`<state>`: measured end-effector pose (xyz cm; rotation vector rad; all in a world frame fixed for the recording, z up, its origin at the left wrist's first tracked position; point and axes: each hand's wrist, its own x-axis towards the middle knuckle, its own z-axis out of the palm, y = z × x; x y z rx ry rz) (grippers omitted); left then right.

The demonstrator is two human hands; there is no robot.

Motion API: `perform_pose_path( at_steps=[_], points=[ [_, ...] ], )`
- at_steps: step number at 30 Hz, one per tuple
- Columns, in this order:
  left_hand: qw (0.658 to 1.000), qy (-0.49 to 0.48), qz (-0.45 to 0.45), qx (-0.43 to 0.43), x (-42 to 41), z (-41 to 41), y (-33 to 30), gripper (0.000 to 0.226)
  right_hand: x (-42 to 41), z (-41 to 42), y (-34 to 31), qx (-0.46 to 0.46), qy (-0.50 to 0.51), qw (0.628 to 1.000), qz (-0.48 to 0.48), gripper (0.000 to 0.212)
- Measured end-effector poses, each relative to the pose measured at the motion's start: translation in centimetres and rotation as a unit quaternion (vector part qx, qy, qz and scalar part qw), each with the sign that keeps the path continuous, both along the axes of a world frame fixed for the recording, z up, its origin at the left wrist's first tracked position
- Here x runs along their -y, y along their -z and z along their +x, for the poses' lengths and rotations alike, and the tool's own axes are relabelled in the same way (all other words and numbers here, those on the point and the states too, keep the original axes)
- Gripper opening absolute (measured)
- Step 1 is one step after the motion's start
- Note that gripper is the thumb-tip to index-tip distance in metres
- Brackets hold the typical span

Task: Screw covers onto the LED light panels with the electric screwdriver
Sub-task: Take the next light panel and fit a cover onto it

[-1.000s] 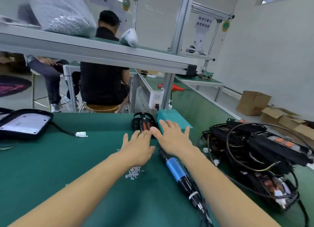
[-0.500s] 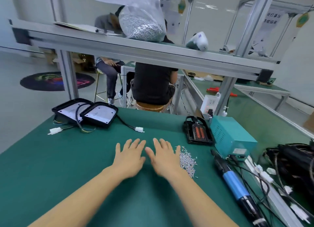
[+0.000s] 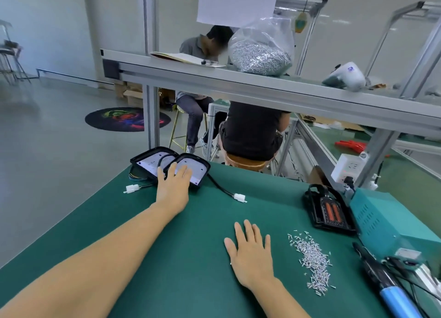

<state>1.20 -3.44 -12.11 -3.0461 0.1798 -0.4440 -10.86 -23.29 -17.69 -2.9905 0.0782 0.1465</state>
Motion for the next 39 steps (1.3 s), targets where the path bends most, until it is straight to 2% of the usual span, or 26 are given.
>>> perform_pose_path(
  at_steps=[3,6,11,15,18,24,26,29,32,34,36,37,39],
  points=[
    [0.999,-0.006,0.009,-0.041,-0.9,1.5,0.2,0.057,0.0,0.0,0.1,0.002,0.001,1.000,-0.001,0.062],
    [0.998,0.004,-0.035,-0.055,-1.2,2.3,0.9,0.046,0.1,-0.1,0.2,0.008,0.001,1.000,-0.002,0.062],
    [0.991,0.017,-0.132,-0.002,-1.3,3.1,0.9,0.030,0.1,0.0,0.2,0.008,0.001,1.000,0.004,0.062],
    [0.990,0.042,-0.129,0.038,-1.3,3.0,0.5,0.025,0.1,0.0,0.2,0.010,0.003,1.000,0.004,0.062],
    [0.979,0.092,-0.164,0.085,-0.7,1.8,0.8,0.021,0.2,0.0,0.3,0.015,0.001,1.000,0.009,0.062],
    [0.960,0.146,-0.197,0.135,0.9,-4.0,1.5,0.011,0.3,-0.2,-0.4,0.016,-0.013,0.999,0.026,0.060],
    [0.953,0.157,-0.213,0.150,1.2,-6.2,1.6,0.013,0.3,-0.7,-0.5,0.029,-0.041,0.997,0.058,0.058],
    [0.943,0.160,-0.240,0.164,1.6,-8.8,1.8,0.017,0.9,-2.3,-0.1,0.067,-0.120,0.990,0.023,0.050],
    [0.937,0.162,-0.264,0.160,2.3,-10.7,2.1,0.017,2.9,-3.2,-0.6,0.105,-0.053,0.993,-0.008,0.043],
    [0.934,0.168,-0.276,0.155,3.0,-11.9,2.4,0.021,4.2,-3.2,-1.6,0.133,0.021,0.990,-0.044,0.060],
    [0.930,0.180,-0.284,0.150,4.0,-13.0,2.6,0.021,4.6,-2.8,-2.4,0.174,0.047,0.984,-0.002,0.057],
    [0.929,0.187,-0.285,0.145,4.5,-13.5,2.6,0.021,4.4,-2.6,-2.8,0.189,0.048,0.979,0.053,0.048],
    [0.929,0.198,-0.282,0.135,5.6,-14.6,2.5,0.022,3.1,-2.3,-3.9,0.153,0.062,0.964,0.206,0.030]
  ],
)
